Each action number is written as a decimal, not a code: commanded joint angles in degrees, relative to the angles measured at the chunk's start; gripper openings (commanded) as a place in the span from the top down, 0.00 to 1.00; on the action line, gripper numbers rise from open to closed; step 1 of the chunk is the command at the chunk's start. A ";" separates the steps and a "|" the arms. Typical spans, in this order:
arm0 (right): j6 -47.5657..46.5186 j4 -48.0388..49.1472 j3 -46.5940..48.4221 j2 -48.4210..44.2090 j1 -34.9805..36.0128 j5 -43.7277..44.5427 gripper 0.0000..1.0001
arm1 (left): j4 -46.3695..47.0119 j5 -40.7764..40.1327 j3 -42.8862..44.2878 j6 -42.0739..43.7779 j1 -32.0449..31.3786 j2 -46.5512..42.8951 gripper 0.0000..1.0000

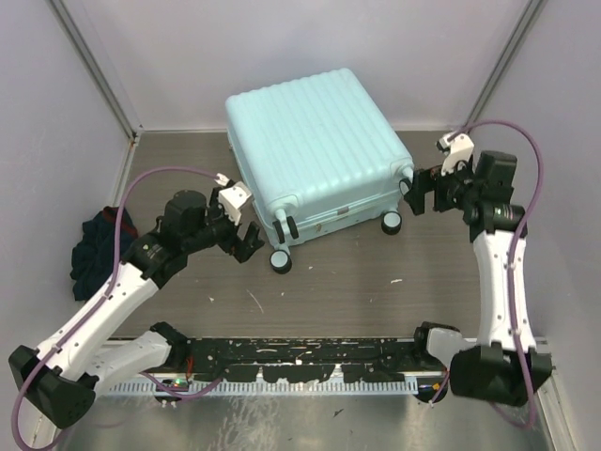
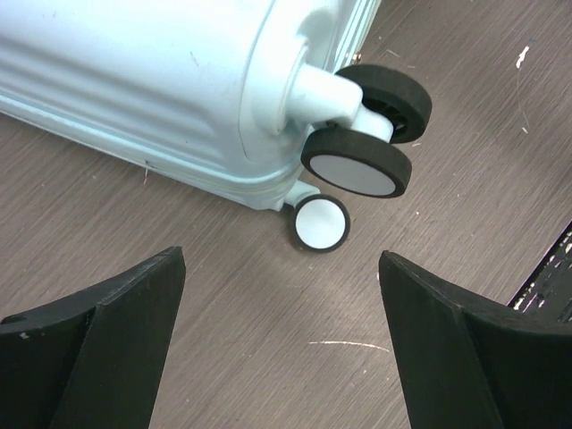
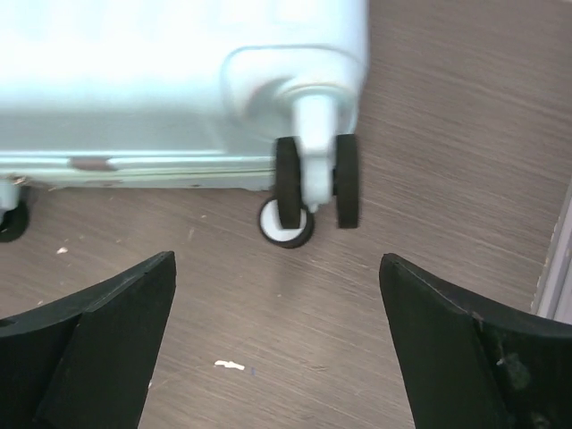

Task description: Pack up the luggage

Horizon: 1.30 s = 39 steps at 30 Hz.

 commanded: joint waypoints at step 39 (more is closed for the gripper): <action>26.42 74.23 -34.90 11.18 47.73 25.45 0.50 | 5.00 3.29 0.88 -1.64 8.14 -0.62 0.11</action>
